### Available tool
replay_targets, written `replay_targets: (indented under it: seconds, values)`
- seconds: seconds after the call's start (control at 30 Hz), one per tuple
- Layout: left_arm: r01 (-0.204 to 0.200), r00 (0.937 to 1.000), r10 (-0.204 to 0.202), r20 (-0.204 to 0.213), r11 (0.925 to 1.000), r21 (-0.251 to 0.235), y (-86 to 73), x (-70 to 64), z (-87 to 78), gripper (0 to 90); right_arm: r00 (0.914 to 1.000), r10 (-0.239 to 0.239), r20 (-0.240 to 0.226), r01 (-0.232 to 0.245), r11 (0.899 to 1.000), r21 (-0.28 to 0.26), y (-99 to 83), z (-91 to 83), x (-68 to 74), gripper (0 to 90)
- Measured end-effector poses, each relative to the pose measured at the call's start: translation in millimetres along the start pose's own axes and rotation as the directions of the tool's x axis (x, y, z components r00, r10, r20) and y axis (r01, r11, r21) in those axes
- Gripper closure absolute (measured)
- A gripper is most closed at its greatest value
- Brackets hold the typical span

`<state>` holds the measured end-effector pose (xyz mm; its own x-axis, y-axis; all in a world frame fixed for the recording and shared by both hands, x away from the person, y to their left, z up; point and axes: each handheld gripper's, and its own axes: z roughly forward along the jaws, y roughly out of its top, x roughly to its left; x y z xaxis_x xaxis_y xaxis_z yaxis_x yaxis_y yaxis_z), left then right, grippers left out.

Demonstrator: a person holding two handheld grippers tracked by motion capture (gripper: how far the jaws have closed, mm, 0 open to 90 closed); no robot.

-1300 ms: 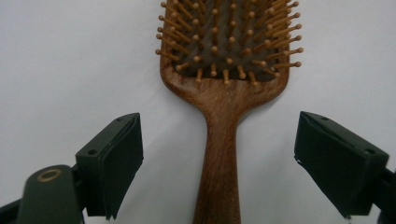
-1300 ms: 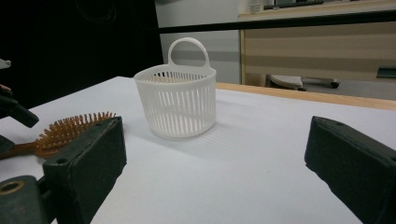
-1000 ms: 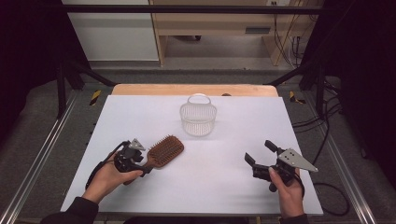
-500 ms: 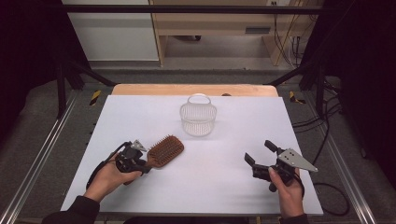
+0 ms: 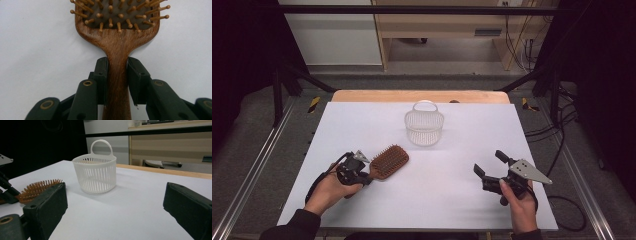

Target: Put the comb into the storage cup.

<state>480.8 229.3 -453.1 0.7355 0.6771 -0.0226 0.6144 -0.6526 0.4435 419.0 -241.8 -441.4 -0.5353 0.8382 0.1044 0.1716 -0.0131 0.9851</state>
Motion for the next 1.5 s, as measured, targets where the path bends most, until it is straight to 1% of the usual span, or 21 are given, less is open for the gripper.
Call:
replay_targets:
  seconds: [0.23, 0.27, 0.3, 0.37, 0.43, 0.47, 0.57, 0.63, 0.7, 0.73, 0.77, 0.83, 0.9, 0.93, 1.0, 1.03, 1.07, 1.1, 1.17, 1.3, 1.5]
  values:
    - [-0.017, 0.9997, 0.017, -0.016, 0.9997, 0.017, 2.3, -3.0, 0.8, 72.1, 1.0000, -0.002, -0.003, 0.002, 1.000, 0.000, 0.1, 1.0, 1.2, 5.8]
    - [-0.019, 0.9994, 0.020, -0.030, 0.9995, 0.026, 3.5, -4.9, 1.1, 72.4, 1.0000, -0.004, -0.004, 0.004, 1.000, 0.004, 0.1, 1.1, 1.6, 5.8]
    - [-0.019, 0.9994, 0.020, -0.030, 0.9995, 0.026, 3.5, -4.9, 1.1, 72.5, 1.0000, -0.004, -0.004, 0.004, 1.000, 0.004, 0.1, 1.1, 1.6, 5.8]
    - [-0.030, 0.9980, 0.032, -0.055, 0.9990, 0.034, 4.5, -8.6, 1.3, 72.6, 1.0000, -0.004, -0.005, 0.004, 1.000, 0.004, 0.3, 1.1, 2.0, 5.8]
    - [-0.030, 0.9972, 0.032, -0.068, 0.9992, 0.025, 3.5, -10.5, 1.3, 72.6, 1.0000, -0.005, -0.006, 0.005, 1.000, 0.002, 0.5, 1.0, 2.1, 5.8]
    - [-0.020, 0.9977, 0.020, -0.065, 0.9998, 0.009, 1.3, -9.8, 0.9, 72.6, 0.9999, -0.007, -0.007, 0.007, 1.000, 0.003, 0.5, 0.9, 2.2, 5.8]
    - [-0.016, 0.9975, 0.015, -0.069, 0.9999, -0.003, 0.0, -10.4, 0.6, 72.6, 0.9999, -0.007, -0.007, 0.007, 1.000, 0.003, 0.6, 0.7, 2.1, 5.8]
    - [-0.035, 0.9959, 0.035, -0.084, 0.9994, -0.004, -0.3, -12.7, 0.1, 72.6, 1.0000, -0.008, -0.006, 0.008, 1.000, 0.001, 0.6, 0.7, 1.8, 5.8]
    - [-0.045, 0.9948, 0.044, -0.092, 0.9989, -0.008, -0.8, -14.4, -0.4, 72.6, 1.0000, -0.004, -0.006, 0.004, 1.000, 0.002, 0.5, 0.8, 1.7, 5.8]
    - [-0.039, 0.9958, 0.036, -0.084, 0.9988, -0.029, -1.7, -14.8, -1.3, 72.6, 1.0000, -0.005, -0.005, 0.005, 1.000, 0.000, 0.4, 1.0, 1.4, 5.8]
    - [-0.040, 0.9959, 0.037, -0.082, 0.9987, -0.031, -2.0, -14.7, -1.9, 72.5, 1.0000, -0.004, -0.004, 0.004, 1.000, 0.000, 0.4, 1.0, 1.2, 5.8]
    - [-0.040, 0.9952, 0.034, -0.091, 0.9974, -0.059, -3.5, -15.3, -4.6, 72.5, 1.0000, -0.004, -0.004, 0.004, 1.000, 0.000, 0.4, 0.9, 1.3, 5.8]
    - [-0.047, 0.9944, 0.041, -0.097, 0.9972, -0.059, -4.3, -15.1, -5.2, 72.5, 1.0000, -0.007, -0.005, 0.007, 1.000, 0.004, 0.2, 1.0, 1.6, 5.8]
    - [-0.048, 0.9954, 0.043, -0.086, 0.9976, -0.049, -4.8, -14.3, -4.6, 72.5, 0.9999, -0.008, -0.007, 0.008, 1.000, 0.008, -0.1, 1.6, 2.0, 5.8]
    - [-0.037, 0.9967, 0.034, -0.073, 0.9982, -0.047, -4.8, -13.1, -4.3, 72.5, 0.9999, -0.010, -0.008, 0.010, 1.000, 0.007, 0.2, 1.6, 2.6, 5.8]
    - [-0.039, 0.9966, 0.035, -0.074, 0.9983, -0.044, -4.4, -12.7, -4.2, 72.5, 0.9999, -0.010, -0.008, 0.010, 1.000, 0.007, 0.2, 1.6, 2.6, 5.8]
    - [-0.041, 0.9967, 0.038, -0.072, 0.9986, -0.035, -3.7, -12.2, -3.8, 72.5, 0.9999, -0.011, -0.008, 0.011, 1.000, 0.008, 0.2, 1.4, 2.8, 5.8]
    - [-0.042, 0.9973, 0.041, -0.061, 0.9990, -0.014, -2.8, -11.0, -2.6, 72.5, 0.9999, -0.011, -0.008, 0.011, 1.000, 0.008, 0.2, 1.2, 2.8, 5.8]
    - [-0.042, 0.9977, 0.042, -0.053, 0.9991, -0.002, -1.9, -9.6, -1.2, 72.5, 0.9999, -0.010, -0.007, 0.010, 1.000, 0.009, 0.2, 1.4, 2.5, 5.8]
    - [-0.032, 0.9990, 0.032, -0.031, 0.9995, 0.003, -0.7, -6.2, -1.3, 72.3, 0.9999, -0.008, -0.008, 0.008, 1.000, 0.008, 0.1, 1.3, 2.3, 5.8]
    - [-0.038, 0.9988, 0.038, -0.032, 0.9993, 0.005, 1.1, -5.9, -0.1, 69.8, 0.9999, -0.009, -0.009, 0.009, 1.000, 0.008, 0.2, 1.5, 2.4, 5.8]
